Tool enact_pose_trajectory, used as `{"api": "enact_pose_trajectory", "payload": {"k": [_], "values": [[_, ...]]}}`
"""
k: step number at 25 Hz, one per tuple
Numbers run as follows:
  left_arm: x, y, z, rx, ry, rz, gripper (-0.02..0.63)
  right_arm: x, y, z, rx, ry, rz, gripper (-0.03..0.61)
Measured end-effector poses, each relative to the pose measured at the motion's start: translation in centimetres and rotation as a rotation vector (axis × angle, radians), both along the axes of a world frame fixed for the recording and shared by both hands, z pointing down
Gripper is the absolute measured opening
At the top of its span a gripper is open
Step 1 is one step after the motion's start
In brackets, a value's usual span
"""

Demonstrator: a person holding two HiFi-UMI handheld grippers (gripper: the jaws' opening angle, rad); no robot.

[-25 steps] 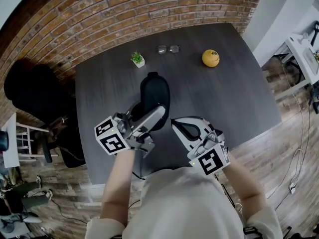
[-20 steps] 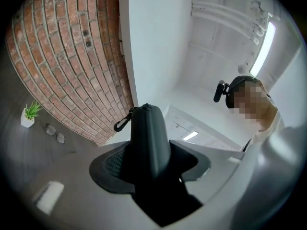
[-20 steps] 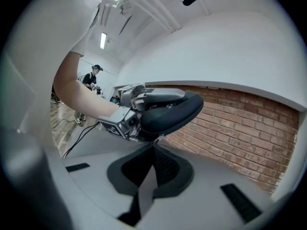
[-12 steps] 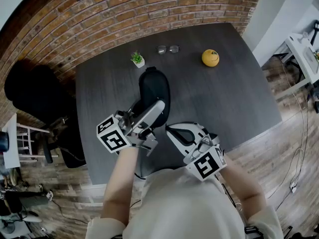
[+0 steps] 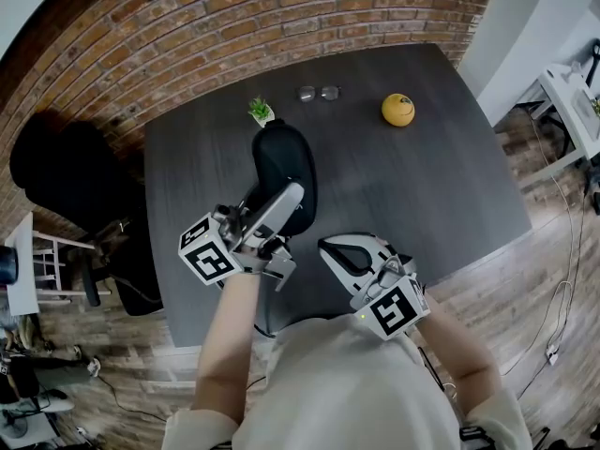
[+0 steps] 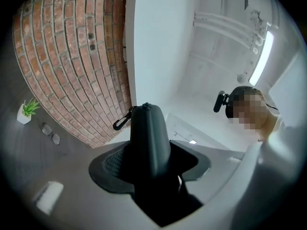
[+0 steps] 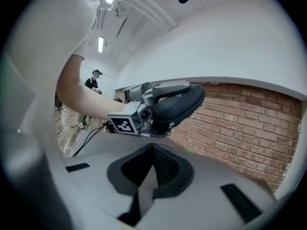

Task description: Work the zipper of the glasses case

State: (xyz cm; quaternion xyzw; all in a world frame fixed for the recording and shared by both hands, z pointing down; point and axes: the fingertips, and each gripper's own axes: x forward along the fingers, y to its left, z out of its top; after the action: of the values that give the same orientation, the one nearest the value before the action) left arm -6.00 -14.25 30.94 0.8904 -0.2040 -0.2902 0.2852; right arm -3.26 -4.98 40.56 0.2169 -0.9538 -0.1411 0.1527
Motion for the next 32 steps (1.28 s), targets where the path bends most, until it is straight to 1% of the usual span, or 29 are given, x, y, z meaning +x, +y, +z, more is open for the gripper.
{"api": "enact_pose_trajectory", "payload": {"k": [3,4,5,6,8,9,10,11,13,14,15,16,18,22,27,29,32], "values": [[0.5,0.4,0.3,-0.003,0.009,0.001,0.249,0.3,-0.8,-0.8,-0.016,-0.061,0.039,0.002],[0.6,0.5,0.3,-0.007,0.02,-0.003,0.249,0.3,-0.9,-1.0,-0.027,-0.078,0.042,0.054],[0.5,0.5,0.3,-0.012,0.034,-0.01,0.25,0.1,-0.9,-1.2,-0.039,-0.092,0.039,0.15],[0.4,0.5,0.3,-0.017,0.047,-0.018,0.25,0.0,-0.9,-1.3,-0.049,-0.103,0.036,0.187],[0.4,0.6,0.3,-0.022,0.069,-0.022,0.25,0.0,-1.1,-1.6,-0.045,-0.112,0.055,0.202],[0.6,0.8,0.3,-0.023,0.076,-0.02,0.251,0.1,-1.4,-1.8,-0.028,-0.11,0.075,0.185],[0.7,0.9,0.3,-0.023,0.081,-0.017,0.252,0.2,-1.7,-2.0,-0.004,-0.104,0.093,0.15],[0.8,1.0,0.3,-0.023,0.084,-0.018,0.252,0.3,-1.9,-2.2,0.02,-0.094,0.103,0.132],[0.7,1.1,0.3,-0.023,0.091,-0.025,0.252,0.2,-2.0,-2.6,0.051,-0.069,0.104,0.117],[0.6,1.1,0.2,-0.021,0.094,-0.029,0.252,0.2,-2.0,-2.6,0.066,-0.054,0.103,0.096],[0.5,1.2,0.2,-0.019,0.095,-0.031,0.252,0.2,-1.9,-2.6,0.085,-0.038,0.106,0.04],[0.6,1.2,0.2,-0.017,0.09,-0.031,0.253,0.3,-1.9,-2.6,0.104,-0.026,0.11,0.011],[0.7,1.3,0.4,-0.013,0.067,-0.031,0.255,0.7,-2.1,-2.7,0.118,-0.02,0.117,0.002],[0.7,1.4,0.7,-0.009,0.026,-0.039,0.261,1.9,-3.0,-3.3,0.111,-0.012,0.131,0.0],[0.3,1.7,1.3,-0.026,-0.012,-0.023,0.267,3.5,-4.4,-4.4,0.124,0.021,0.146,0.0],[0.4,1.9,1.6,-0.032,-0.028,-0.008,0.267,4.0,-4.9,-4.7,0.13,0.055,0.128,0.0],[0.6,2.1,2.2,-0.04,-0.048,0.029,0.265,4.4,-5.5,-5.2,0.146,0.12,0.076,0.0]]}}
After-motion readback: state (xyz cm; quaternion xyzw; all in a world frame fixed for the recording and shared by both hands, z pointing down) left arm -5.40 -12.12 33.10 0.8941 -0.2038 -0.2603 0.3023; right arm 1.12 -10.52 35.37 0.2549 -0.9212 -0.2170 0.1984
